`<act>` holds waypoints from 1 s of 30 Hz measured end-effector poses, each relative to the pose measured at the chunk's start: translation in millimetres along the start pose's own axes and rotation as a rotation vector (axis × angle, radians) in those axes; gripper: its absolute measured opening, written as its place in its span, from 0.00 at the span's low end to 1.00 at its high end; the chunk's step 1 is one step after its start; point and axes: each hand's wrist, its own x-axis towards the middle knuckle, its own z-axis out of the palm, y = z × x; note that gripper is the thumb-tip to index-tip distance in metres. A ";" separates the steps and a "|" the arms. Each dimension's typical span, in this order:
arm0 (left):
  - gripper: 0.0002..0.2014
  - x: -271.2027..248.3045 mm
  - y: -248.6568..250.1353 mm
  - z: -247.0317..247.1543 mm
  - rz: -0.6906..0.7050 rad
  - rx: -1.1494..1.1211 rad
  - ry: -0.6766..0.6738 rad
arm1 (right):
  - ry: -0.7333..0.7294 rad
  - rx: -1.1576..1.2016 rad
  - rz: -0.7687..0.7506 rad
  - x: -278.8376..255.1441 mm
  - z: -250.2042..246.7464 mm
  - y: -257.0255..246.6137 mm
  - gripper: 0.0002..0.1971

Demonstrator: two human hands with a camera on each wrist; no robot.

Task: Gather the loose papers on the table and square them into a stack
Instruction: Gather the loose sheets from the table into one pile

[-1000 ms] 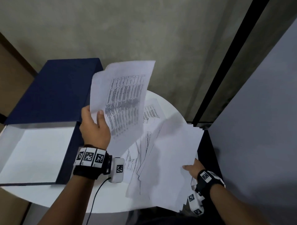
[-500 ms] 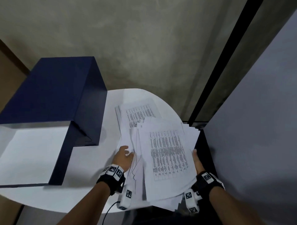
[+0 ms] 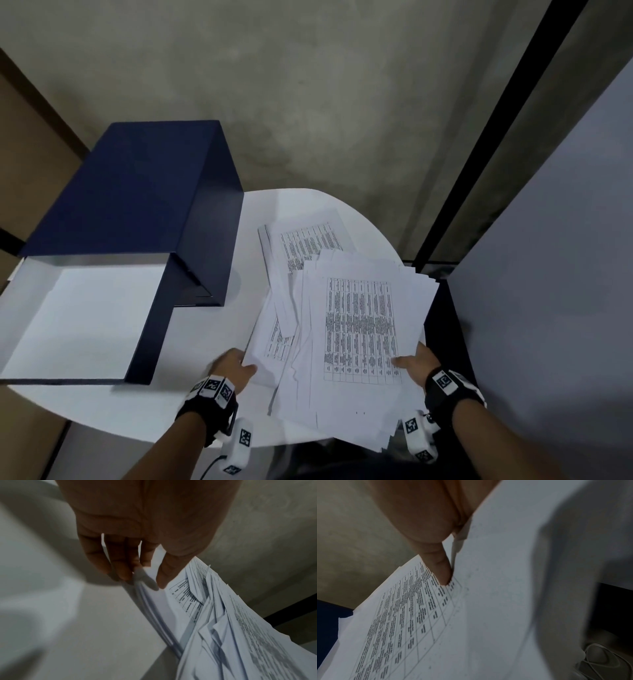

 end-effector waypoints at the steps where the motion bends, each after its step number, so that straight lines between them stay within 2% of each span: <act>1: 0.18 -1.0 -0.7 -0.1 0.008 0.017 -0.037 | 0.008 0.002 -0.004 0.7 0.5 0.5 0.24; 3: 0.12 -3.0 -0.8 -0.7 0.027 -0.038 -0.072 | 0.016 0.006 -0.001 2.0 1.3 1.7 0.24; 5: 0.04 -8.9 2.1 -4.6 0.054 -0.158 -0.049 | 0.013 0.008 -0.001 3.5 2.0 2.1 0.23; 8: 0.01 -26.8 15.7 -20.9 0.041 -0.219 0.131 | 0.021 -0.009 -0.003 6.2 3.5 4.5 0.22; 12: 0.10 -62.4 43.3 -55.6 0.166 -0.112 0.449 | 0.045 -0.012 -0.015 8.0 3.9 7.2 0.21; 16: 0.08 -95.2 66.0 -89.9 0.274 -0.137 0.668 | 0.033 -0.033 -0.019 5.0 2.8 2.7 0.18; 24: 0.05 -134.5 87.8 -154.5 0.518 -0.155 1.004 | 0.012 -0.046 -0.020 9.9 3.1 1.1 0.19; 27: 0.06 -150.3 93.2 -174.1 0.544 -0.221 1.066 | 0.020 -0.068 -0.026 10.0 4.9 -0.4 0.19; 30: 0.07 -159.6 94.7 -185.9 0.524 -0.392 1.105 | 0.005 -0.068 -0.007 12.8 6.5 4.0 0.20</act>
